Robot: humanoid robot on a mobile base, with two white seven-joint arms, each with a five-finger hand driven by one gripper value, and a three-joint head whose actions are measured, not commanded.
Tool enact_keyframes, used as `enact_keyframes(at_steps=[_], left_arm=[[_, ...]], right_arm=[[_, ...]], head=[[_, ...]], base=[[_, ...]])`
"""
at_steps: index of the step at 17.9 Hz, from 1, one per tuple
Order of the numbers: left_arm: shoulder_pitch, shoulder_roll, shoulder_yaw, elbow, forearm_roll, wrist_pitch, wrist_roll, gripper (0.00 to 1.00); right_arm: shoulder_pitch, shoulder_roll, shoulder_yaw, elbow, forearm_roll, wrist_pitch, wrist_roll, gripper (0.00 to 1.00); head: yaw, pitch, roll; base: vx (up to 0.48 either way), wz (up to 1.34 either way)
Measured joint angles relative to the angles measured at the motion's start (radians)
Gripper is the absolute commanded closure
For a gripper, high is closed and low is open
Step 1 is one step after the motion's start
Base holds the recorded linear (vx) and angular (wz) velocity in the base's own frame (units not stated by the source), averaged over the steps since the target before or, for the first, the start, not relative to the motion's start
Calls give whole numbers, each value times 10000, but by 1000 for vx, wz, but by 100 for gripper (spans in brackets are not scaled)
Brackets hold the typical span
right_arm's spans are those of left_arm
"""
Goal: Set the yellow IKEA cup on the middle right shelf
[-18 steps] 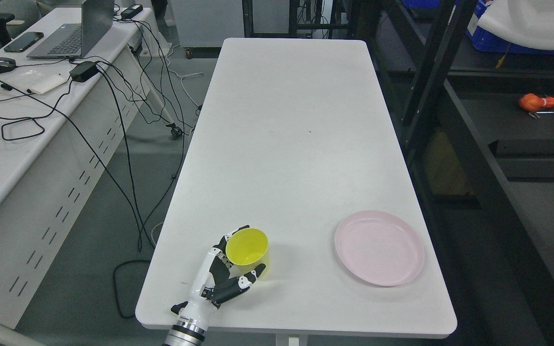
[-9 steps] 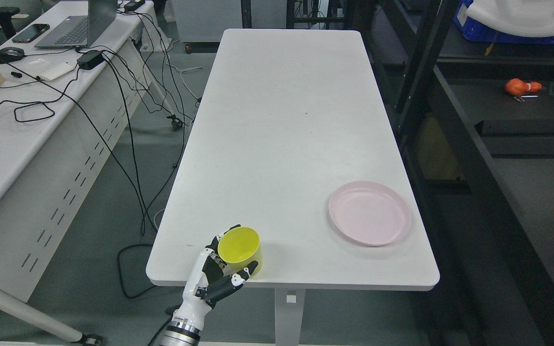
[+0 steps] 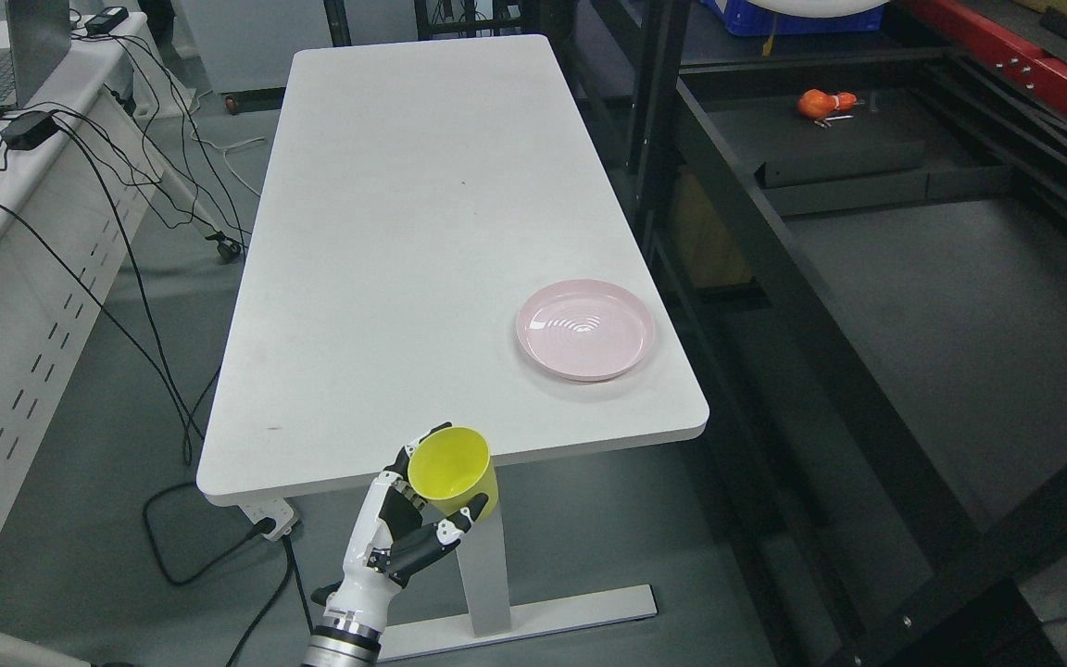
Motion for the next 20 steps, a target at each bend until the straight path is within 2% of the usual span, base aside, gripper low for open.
enact_keyframes(at_steps=[15,20], left_arm=[[2,0,-888,-395,12,45,106,100],[2,0,-1137,-526,12,129,106,100]], right_arm=[[-4,0,0,-1,0,0,0,1],[-3,0,0,-1,0,0,0,0]], head=[[0,0,0],[0,0,0]], base=[[-184,48],[-199,-291]])
